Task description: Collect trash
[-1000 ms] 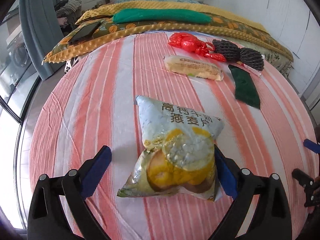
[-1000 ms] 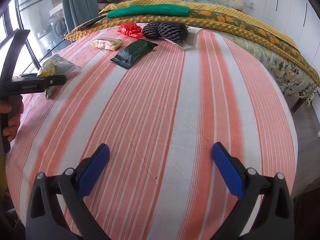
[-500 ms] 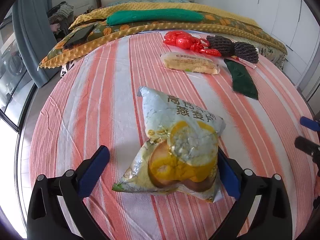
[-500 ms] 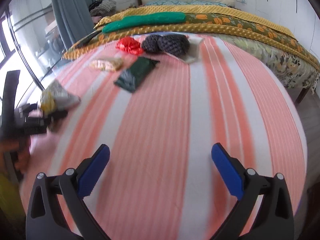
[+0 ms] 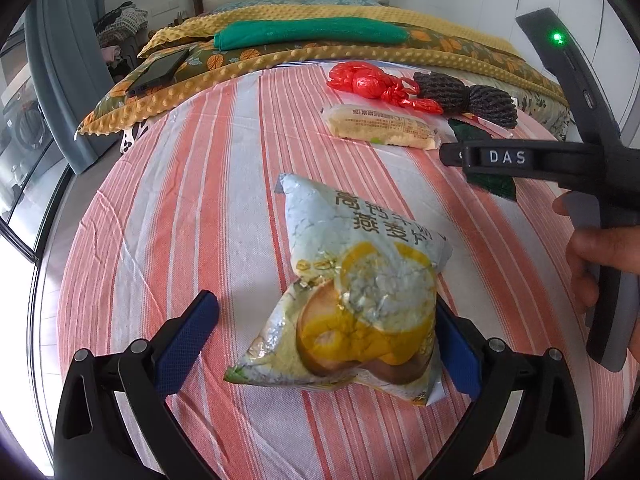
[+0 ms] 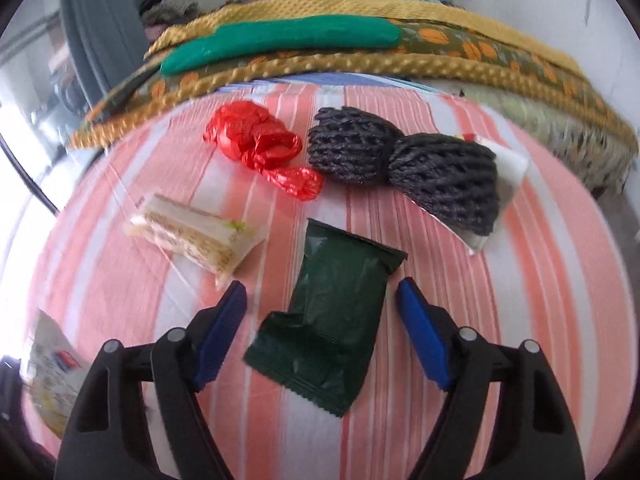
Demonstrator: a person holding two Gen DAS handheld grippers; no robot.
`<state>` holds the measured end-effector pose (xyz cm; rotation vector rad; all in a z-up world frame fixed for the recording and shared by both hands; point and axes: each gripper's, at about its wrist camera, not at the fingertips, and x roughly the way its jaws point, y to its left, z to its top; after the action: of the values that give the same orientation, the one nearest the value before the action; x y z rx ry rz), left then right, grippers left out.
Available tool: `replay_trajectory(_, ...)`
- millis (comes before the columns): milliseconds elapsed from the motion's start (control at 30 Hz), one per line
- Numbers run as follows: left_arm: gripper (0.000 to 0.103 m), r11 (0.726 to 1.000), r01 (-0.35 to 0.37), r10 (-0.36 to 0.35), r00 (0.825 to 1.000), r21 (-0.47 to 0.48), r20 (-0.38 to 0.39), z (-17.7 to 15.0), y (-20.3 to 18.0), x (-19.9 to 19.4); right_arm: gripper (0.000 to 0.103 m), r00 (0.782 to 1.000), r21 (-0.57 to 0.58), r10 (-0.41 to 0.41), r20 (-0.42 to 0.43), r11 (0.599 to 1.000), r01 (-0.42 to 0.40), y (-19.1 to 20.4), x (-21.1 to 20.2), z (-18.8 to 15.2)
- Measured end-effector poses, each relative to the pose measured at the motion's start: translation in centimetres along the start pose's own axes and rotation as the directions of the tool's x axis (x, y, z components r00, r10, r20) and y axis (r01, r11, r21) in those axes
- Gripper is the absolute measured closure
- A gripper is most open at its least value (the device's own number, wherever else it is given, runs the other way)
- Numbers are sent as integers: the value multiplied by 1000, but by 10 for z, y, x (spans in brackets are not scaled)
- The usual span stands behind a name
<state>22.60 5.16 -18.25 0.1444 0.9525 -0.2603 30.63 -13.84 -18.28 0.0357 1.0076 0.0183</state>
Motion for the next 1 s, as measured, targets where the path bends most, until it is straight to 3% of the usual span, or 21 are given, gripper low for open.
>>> replay_trajectory(33,4,1000,0,0,1000,0,0,0,0,0,53,1000,-10,10,14,1000,-10,-1,-3,-1)
replay_trajectory(67,4,1000,0,0,1000,0,0,0,0,0,61,1000,-14,13,20,1000,-13,-4,-7,-4)
replay_trajectory(200,4,1000,0,0,1000,0,0,0,0,0,62,999,-28,39,23,999,-38,-23,-24,-23)
replay_trajectory(333,4,1000,0,0,1000,0,0,0,0,0,62,998,-98,66,18,993,-64,-45,-50,-60)
replay_trajectory(533,4,1000,0,0,1000,0,0,0,0,0,62,991,-212,135,3,968,-131,-47,-92,-121)
replay_trajectory(600,4,1000,0,0,1000,0,0,0,0,0,59,991,-237,130,16,964,-122,-45,-99,-135)
replay_trajectory(667,4,1000,0,0,1000,0,0,0,0,0,40,994,-256,95,50,964,-79,-42,-102,-141)
replay_trajectory(733,4,1000,0,0,1000,0,0,0,0,0,30,996,-249,70,61,967,-52,-42,-100,-142)
replay_trajectory(900,4,1000,0,0,1000,0,0,0,0,0,24,993,-155,117,26,982,-111,-52,-93,-139)
replay_trajectory(1000,4,1000,0,0,1000,-1,0,0,0,0,23,993,-159,116,26,981,-110,-53,-93,-139)
